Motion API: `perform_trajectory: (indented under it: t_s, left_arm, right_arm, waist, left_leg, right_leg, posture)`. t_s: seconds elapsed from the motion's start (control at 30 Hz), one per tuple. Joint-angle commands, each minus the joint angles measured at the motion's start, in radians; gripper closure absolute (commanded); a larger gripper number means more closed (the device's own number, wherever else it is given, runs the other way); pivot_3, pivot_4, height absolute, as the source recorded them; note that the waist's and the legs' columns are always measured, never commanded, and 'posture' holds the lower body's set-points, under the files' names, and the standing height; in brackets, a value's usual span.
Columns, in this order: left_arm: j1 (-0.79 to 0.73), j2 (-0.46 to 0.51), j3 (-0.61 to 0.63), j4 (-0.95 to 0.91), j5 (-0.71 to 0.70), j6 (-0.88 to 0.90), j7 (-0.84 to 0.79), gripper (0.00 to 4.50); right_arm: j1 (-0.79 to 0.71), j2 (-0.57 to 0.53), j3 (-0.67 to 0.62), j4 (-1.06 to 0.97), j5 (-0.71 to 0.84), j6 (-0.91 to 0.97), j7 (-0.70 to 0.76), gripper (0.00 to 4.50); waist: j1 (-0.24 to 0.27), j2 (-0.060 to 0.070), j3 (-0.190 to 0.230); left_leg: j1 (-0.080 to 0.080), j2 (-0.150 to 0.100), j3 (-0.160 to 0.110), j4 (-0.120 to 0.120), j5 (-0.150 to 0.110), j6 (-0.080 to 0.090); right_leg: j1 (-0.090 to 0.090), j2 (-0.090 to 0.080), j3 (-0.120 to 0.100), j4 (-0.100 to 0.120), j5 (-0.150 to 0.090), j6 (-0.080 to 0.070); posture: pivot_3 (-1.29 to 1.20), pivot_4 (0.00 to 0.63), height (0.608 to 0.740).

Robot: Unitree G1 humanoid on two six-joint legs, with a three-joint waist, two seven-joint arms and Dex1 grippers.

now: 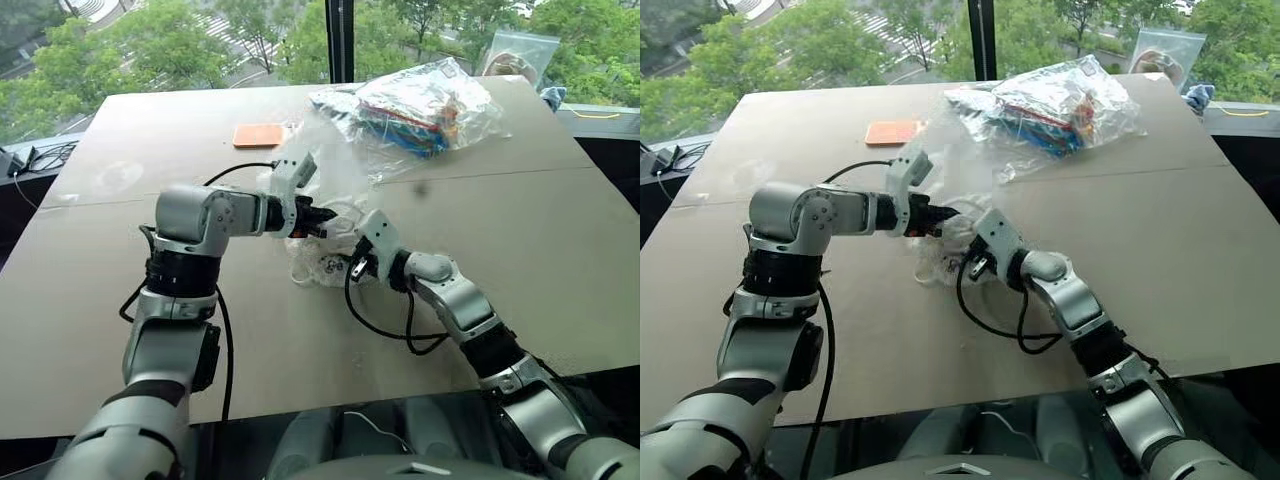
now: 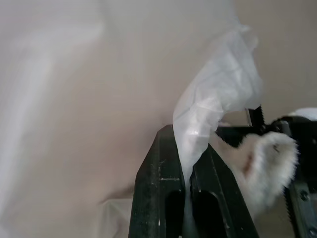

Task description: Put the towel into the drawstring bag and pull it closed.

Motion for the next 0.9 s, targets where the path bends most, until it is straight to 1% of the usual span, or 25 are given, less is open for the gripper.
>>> perform_trajectory:
  t_s: [0.03,0.07,0.17,0.23,0.3,0.37,0.53,0.6,0.7,0.77,0.9]
  left_arm:
    - [-0.056,-0.002,0.034,0.029,0.014,-0.026,0.022,4.5]
    - [-0.056,-0.007,0.051,0.042,0.012,-0.044,0.025,4.5]
    - [-0.055,0.026,0.058,0.055,-0.023,-0.007,-0.021,4.5]
    - [-0.067,0.023,0.087,0.072,-0.038,0.026,-0.016,4.5]
    - [-0.074,0.029,0.101,0.086,-0.048,0.052,-0.017,4.5]
    - [-0.085,0.028,0.112,0.091,-0.069,0.106,-0.028,4.5]
    - [-0.106,0.022,0.107,0.089,-0.087,0.161,-0.034,4.5]
    - [-0.129,0.005,0.121,0.103,-0.087,0.181,-0.024,4.5]
    - [-0.142,0.015,0.107,0.091,-0.091,0.19,-0.036,4.5]
    - [-0.141,0.028,0.087,0.078,-0.085,0.179,-0.043,4.5]
    - [-0.142,0.029,0.096,0.039,-0.102,0.187,-0.052,4.5]
  right_arm:
    - [-0.011,-0.001,-0.018,-0.071,0.025,0.017,0.045,4.48]
    - [-0.006,0.008,-0.052,-0.081,0.056,0.046,0.039,4.48]
    - [0.011,0.027,-0.173,-0.119,0.129,0.158,-0.033,4.48]
    - [0.022,0.022,-0.214,-0.14,0.155,0.226,-0.052,4.48]
    - [0.044,0.024,-0.282,-0.175,0.209,0.327,-0.088,4.48]
    - [0.061,0.03,-0.305,-0.214,0.244,0.393,-0.105,4.48]
    - [0.036,0.076,-0.308,-0.246,0.285,0.458,-0.133,4.48]
    - [-0.008,0.126,-0.266,-0.202,0.268,0.479,-0.16,4.48]
    - [-0.071,0.196,-0.271,-0.074,0.229,0.538,-0.26,4.48]
    - [-0.085,0.207,-0.27,-0.034,0.213,0.548,-0.281,4.48]
    - [-0.089,0.192,-0.225,-0.035,0.205,0.57,-0.252,4.48]
  waist:
    - [0.0,0.0,0.0]
    - [0.0,0.0,0.0]
    - [0.001,0.0,0.0]
    - [0.002,0.0,0.0]
    - [0.005,0.0,0.0]
    - [0.007,0.001,0.0]
    - [0.0,0.001,0.001]
    - [-0.001,0.001,0.001]
    - [0.0,0.002,0.001]
    - [0.0,0.002,0.001]
    - [0.001,0.002,0.001]
  left_leg:
    - [0.0,0.0,0.0,0.0,0.0,0.0]
    - [0.0,0.0,0.0,0.0,0.0,0.0]
    - [0.0,0.0,0.0,0.0,0.0,0.0]
    - [0.0,0.0,0.0,0.0,0.0,0.0]
    - [0.0,0.0,0.0,0.0,0.0,0.0]
    - [0.0,0.0,-0.001,0.0,0.0,0.0]
    - [0.0,0.0,0.0,-0.001,0.0,0.0]
    - [0.0,0.0,0.0,-0.001,0.0,0.0]
    - [0.0,0.0,0.0,-0.001,0.0,0.0]
    - [0.0,0.0,0.0,-0.001,0.0,0.0]
    - [-0.001,-0.001,0.0,-0.001,0.0,0.0]
  right_leg:
    - [0.0,0.0,0.0,0.0,0.0,0.0]
    - [0.0,0.0,0.0,0.0,0.0,0.0]
    - [0.0,0.0,0.0,0.0,0.0,0.0]
    - [0.0,0.0,0.0,0.0,0.0,0.0]
    - [0.0,0.0,0.0,0.0,0.0,0.0]
    - [0.0,0.0,0.0,0.0,0.0,0.0]
    - [0.0,-0.003,0.0,0.0,0.0,0.0]
    - [0.0,-0.003,0.001,0.0,0.0,0.0]
    - [0.0,-0.003,0.001,0.001,0.0,0.0]
    - [-0.001,-0.003,0.0,0.0,0.0,0.0]
    - [-0.001,-0.005,0.0,0.0,0.0,0.0]
  posture:
    - [0.0,0.15,0.74]
    - [0.0,0.15,0.74]
    - [0.0,0.15,0.74]
    - [0.0,0.15,0.74]
    - [0.0,0.15,0.74]
    - [0.0,0.15,0.74]
    - [0.0,0.15,0.74]
    - [0.0,0.15,0.74]
    - [0.0,0.15,0.74]
    - [0.0,0.15,0.74]
    - [0.0,0.15,0.74]
